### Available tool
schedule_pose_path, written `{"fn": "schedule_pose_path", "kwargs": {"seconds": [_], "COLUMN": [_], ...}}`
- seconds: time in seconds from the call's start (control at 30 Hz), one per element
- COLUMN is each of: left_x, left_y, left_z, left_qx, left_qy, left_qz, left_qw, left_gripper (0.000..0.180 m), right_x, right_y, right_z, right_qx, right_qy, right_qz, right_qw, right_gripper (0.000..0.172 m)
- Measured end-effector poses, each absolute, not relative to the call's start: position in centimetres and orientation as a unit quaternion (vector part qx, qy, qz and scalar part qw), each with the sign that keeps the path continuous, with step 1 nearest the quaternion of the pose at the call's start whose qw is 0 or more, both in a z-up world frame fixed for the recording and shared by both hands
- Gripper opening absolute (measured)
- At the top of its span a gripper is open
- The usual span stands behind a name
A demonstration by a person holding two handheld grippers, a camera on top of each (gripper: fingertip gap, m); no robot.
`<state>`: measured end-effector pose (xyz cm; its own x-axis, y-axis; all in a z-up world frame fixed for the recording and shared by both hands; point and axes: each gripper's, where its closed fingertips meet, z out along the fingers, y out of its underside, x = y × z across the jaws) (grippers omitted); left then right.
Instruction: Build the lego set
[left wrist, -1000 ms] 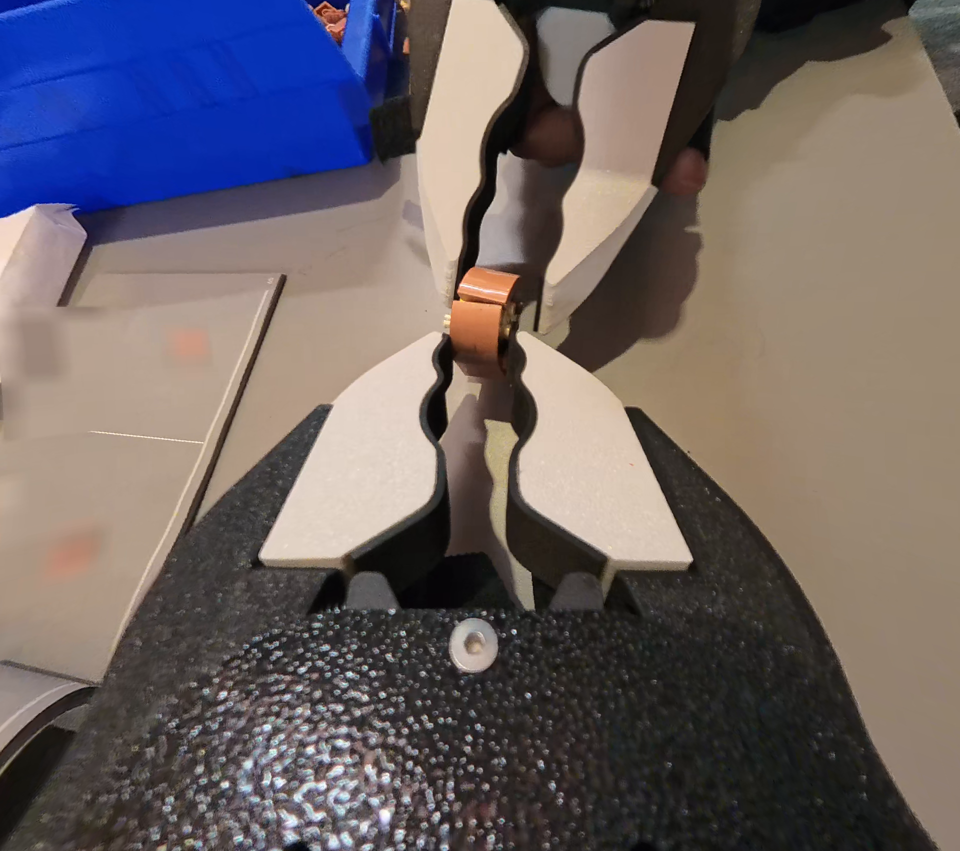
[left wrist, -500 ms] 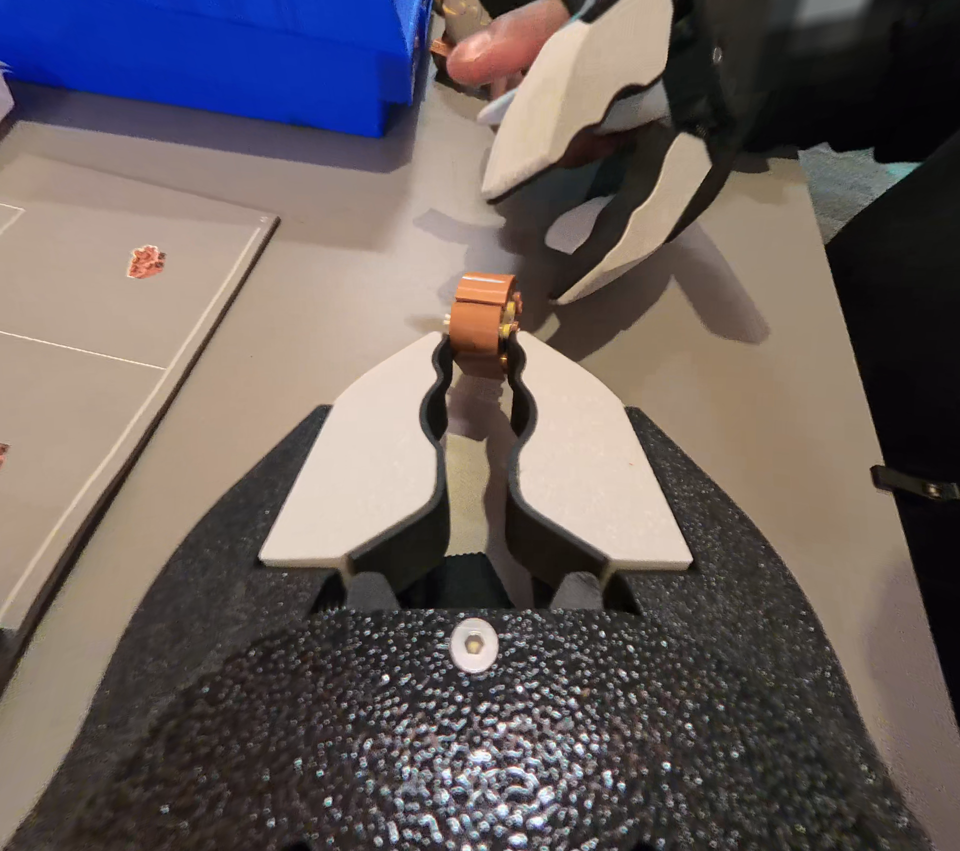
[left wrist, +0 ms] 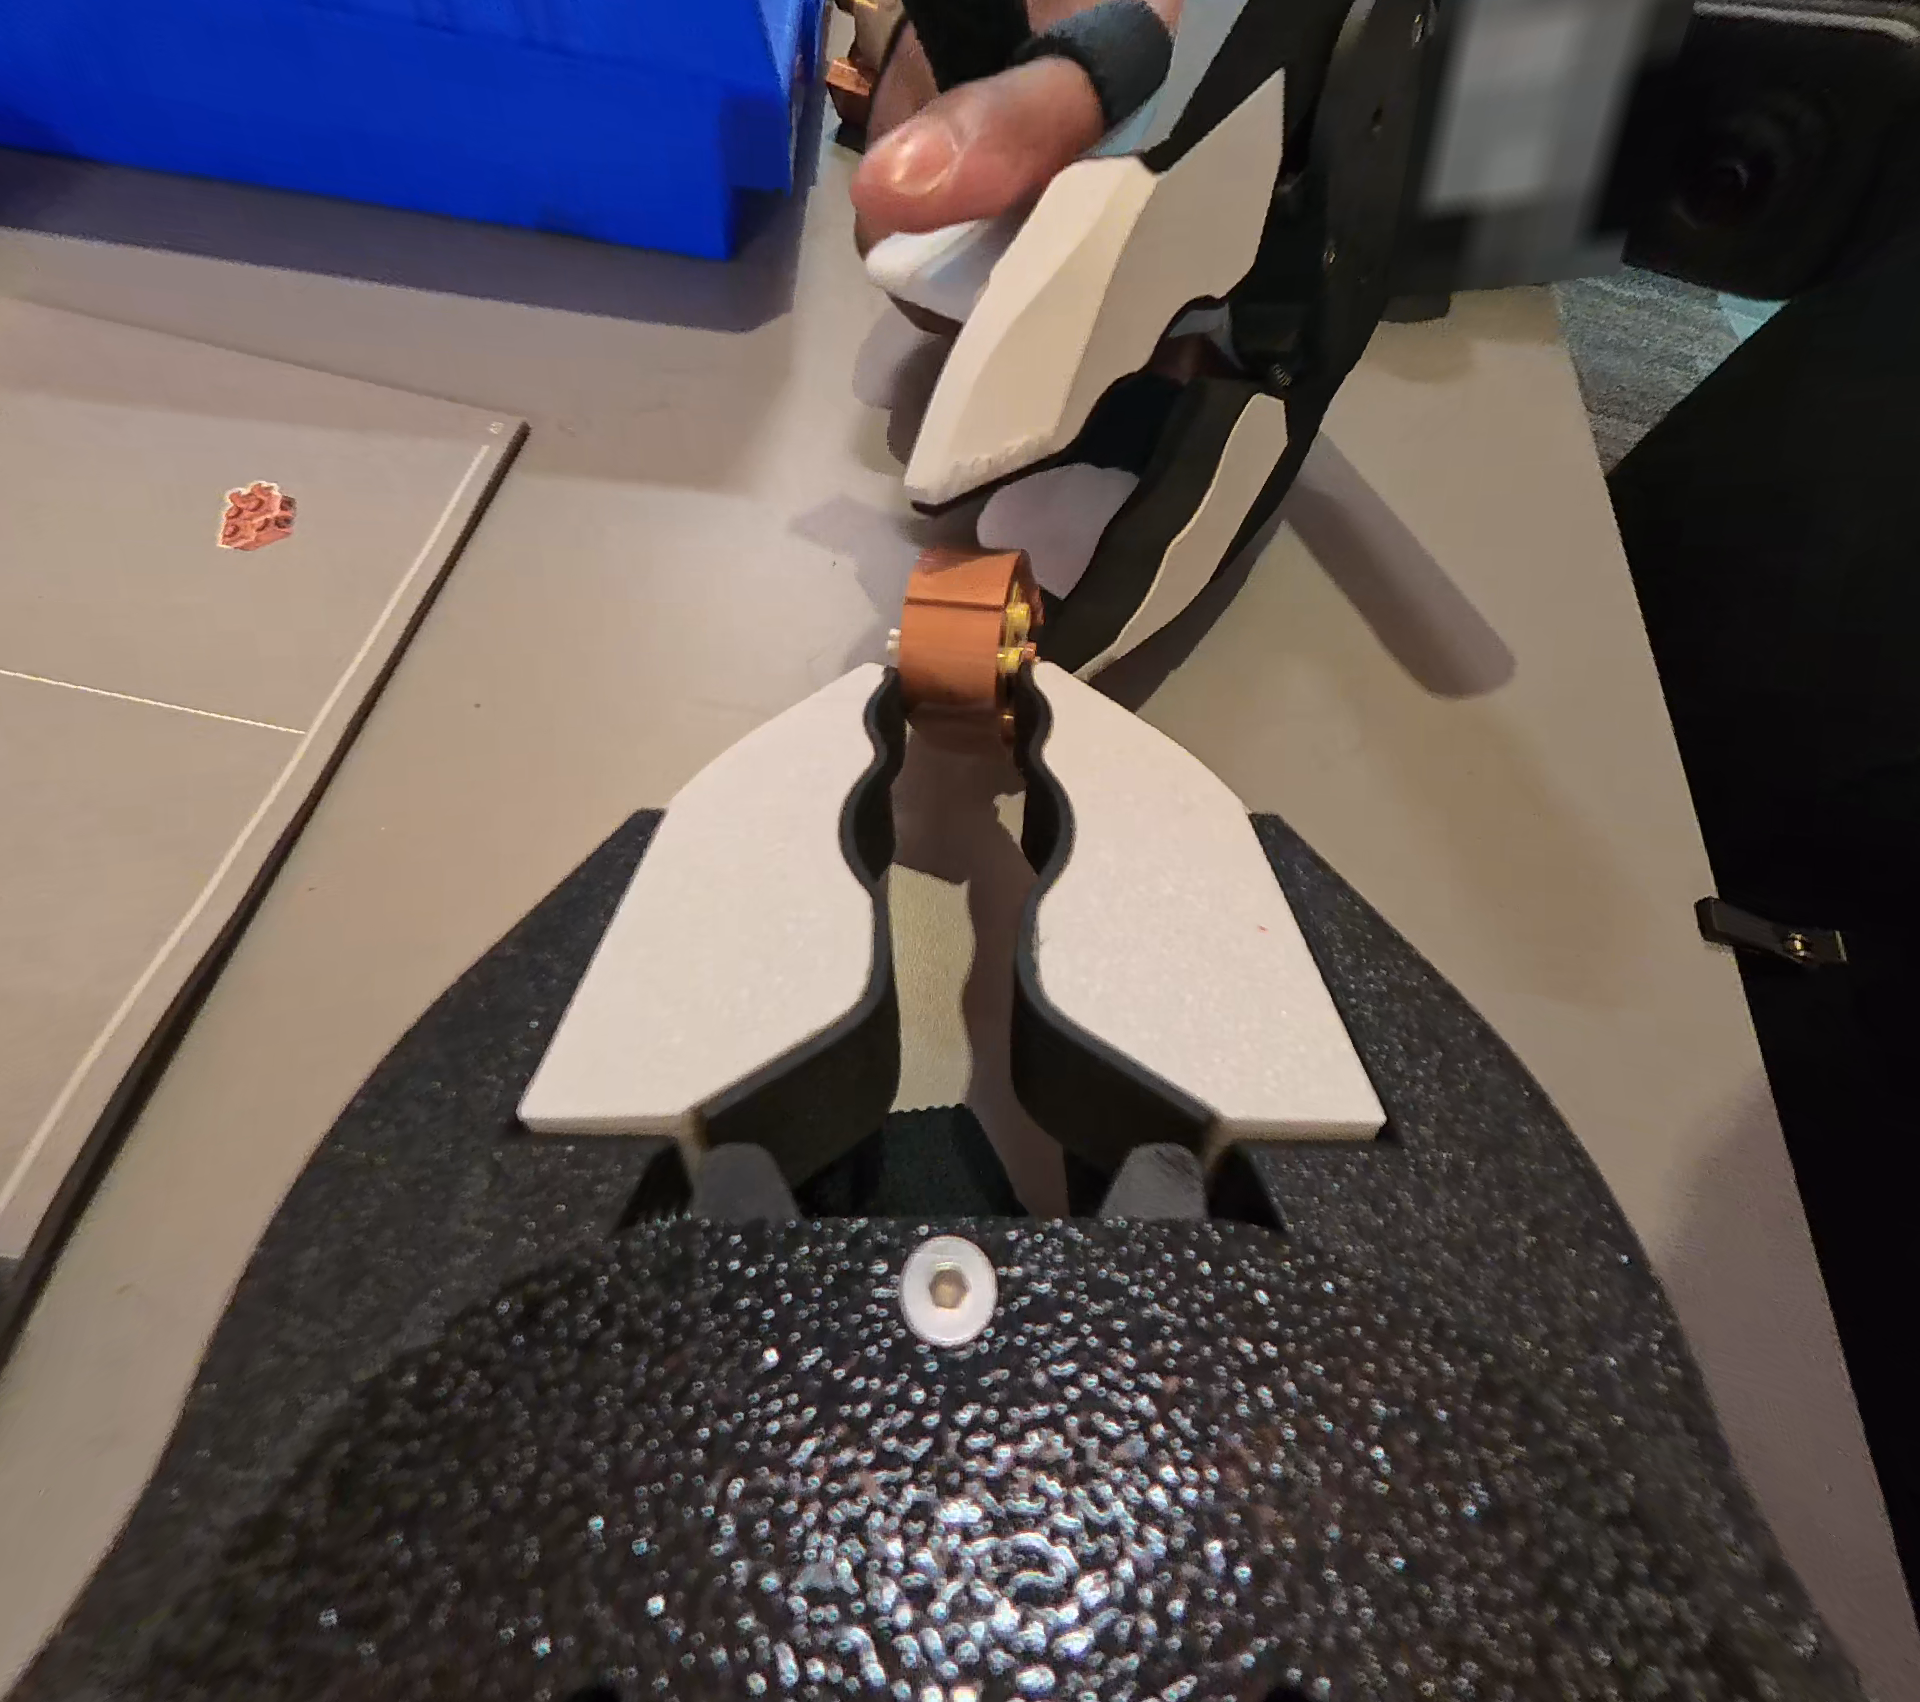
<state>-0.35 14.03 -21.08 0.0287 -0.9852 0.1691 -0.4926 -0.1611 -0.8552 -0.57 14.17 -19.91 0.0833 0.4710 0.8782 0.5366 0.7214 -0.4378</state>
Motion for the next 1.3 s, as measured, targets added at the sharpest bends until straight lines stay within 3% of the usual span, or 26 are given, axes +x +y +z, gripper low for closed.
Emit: {"fn": "schedule_pose_path", "kwargs": {"seconds": [1.3], "left_x": [-1.1], "left_y": [13.8], "left_z": [-20.7], "left_qx": [-0.649], "left_qy": [0.583], "left_qz": [-0.389], "left_qw": [0.296], "left_gripper": [0.020], "right_x": [-1.7], "right_y": [14.2], "right_z": [-19.9], "right_qx": [-0.309], "right_qy": [-0.687], "right_qz": [-0.072], "right_qw": [0.653], "right_gripper": [0.034]}}
